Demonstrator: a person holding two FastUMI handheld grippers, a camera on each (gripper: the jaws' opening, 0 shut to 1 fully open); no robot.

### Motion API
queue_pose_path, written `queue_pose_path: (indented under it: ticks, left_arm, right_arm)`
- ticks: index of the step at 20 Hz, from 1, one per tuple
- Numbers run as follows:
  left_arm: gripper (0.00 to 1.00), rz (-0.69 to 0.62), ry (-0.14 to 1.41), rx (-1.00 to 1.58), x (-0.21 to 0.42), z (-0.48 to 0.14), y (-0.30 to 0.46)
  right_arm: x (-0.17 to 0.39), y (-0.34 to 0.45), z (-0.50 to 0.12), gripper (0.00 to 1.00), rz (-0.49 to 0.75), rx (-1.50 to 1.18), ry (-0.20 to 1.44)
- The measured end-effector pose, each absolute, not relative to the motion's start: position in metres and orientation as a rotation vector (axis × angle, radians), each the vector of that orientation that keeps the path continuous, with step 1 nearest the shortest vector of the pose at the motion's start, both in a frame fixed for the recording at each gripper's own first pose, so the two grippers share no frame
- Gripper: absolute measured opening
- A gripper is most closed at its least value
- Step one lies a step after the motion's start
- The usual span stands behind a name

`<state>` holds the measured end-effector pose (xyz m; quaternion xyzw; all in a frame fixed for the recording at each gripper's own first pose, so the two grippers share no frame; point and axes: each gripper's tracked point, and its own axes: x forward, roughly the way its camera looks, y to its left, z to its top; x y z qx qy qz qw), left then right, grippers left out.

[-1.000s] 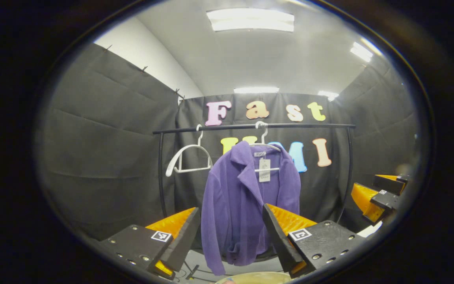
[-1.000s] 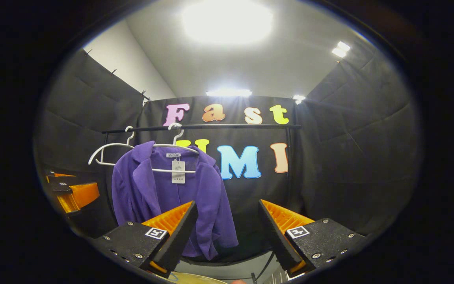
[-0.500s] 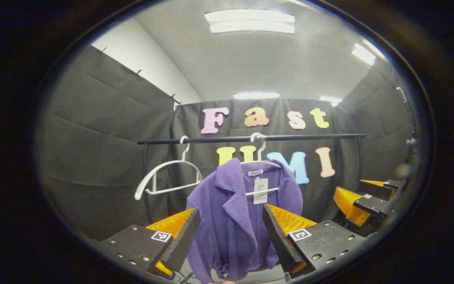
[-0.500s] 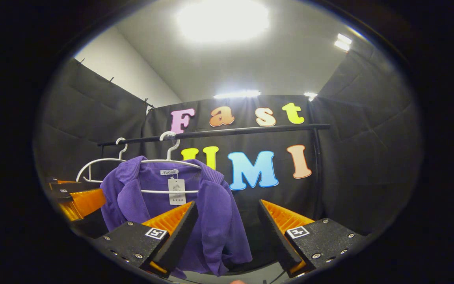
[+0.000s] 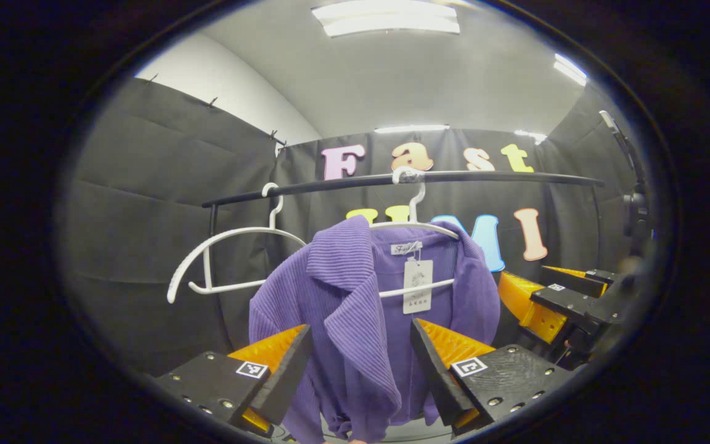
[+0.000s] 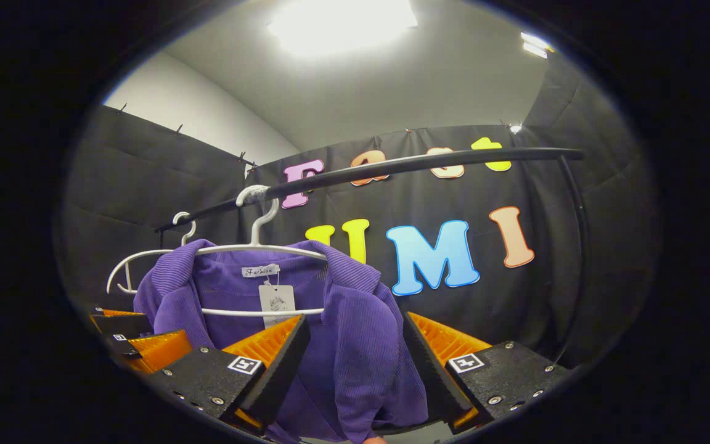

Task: Grasp the clothes on the hanger with both hands and then place them into the laundry hamper below.

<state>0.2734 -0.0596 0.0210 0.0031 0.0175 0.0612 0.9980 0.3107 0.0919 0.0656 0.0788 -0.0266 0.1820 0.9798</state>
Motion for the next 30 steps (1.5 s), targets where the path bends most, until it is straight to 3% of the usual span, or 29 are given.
queue_pose_path:
  ticks: [2, 3, 4, 5, 16, 18, 20, 21, 22, 23, 26, 29, 30]
  left_arm:
    - [0.92, 0.146, 0.047, 0.008, 0.286, 0.012, -0.059]
    - [0.98, 0.165, 0.052, 0.01, 0.292, 0.008, -0.058]
    - [0.98, 0.184, 0.051, 0.013, 0.296, 0.006, -0.055]
    - [0.92, 0.196, 0.053, 0.014, 0.301, 0.002, -0.054]
    - [0.92, 0.346, 0.039, 0.024, 0.316, -0.019, -0.046]
    - [0.92, 0.354, 0.034, 0.042, 0.318, -0.02, -0.047]
    - [0.9, 0.35, 0.025, 0.049, 0.32, -0.017, -0.048]
    - [0.78, 0.357, 0.016, 0.035, 0.319, -0.017, -0.045]
    - [0.66, 0.329, 0.017, 0.013, 0.319, -0.017, -0.049]
    - [0.54, 0.311, 0.02, 0.003, 0.316, -0.018, -0.05]
    - [0.17, 0.3, 0.014, 0.028, 0.31, -0.012, -0.044]
    - [0.04, 0.261, -0.011, 0.05, 0.304, 0.003, -0.05]
    - [0.09, 0.256, -0.023, 0.066, 0.302, 0.01, -0.05]
  right_arm:
    - [0.331, 0.1, 0.052, 0.94, 0.376, 0.164, -0.028]
    - [0.34, 0.103, 0.043, 0.94, 0.373, 0.167, -0.01]
    - [0.349, 0.105, 0.035, 0.94, 0.373, 0.173, 0.008]
    - [0.356, 0.108, 0.027, 0.94, 0.375, 0.183, 0.026]
    - [0.393, 0.121, -0.005, 0.92, 0.37, 0.242, 0.039]
    - [0.393, 0.127, -0.006, 0.81, 0.394, 0.246, 0.043]
    - [0.393, 0.133, -0.005, 0.61, 0.424, 0.237, 0.045]
    - [0.393, 0.133, -0.003, 0.43, 0.425, 0.226, 0.034]
    - [0.394, 0.131, 0.001, 0.33, 0.418, 0.213, 0.014]
    - [0.391, 0.13, 0.006, 0.11, 0.419, 0.208, -0.007]
    - [0.387, 0.12, 0.022, 0.05, 0.406, 0.205, -0.074]
    - [0.394, 0.099, 0.046, 0.05, 0.356, 0.23, -0.144]
    - [0.398, 0.094, 0.054, 0.05, 0.345, 0.23, -0.163]
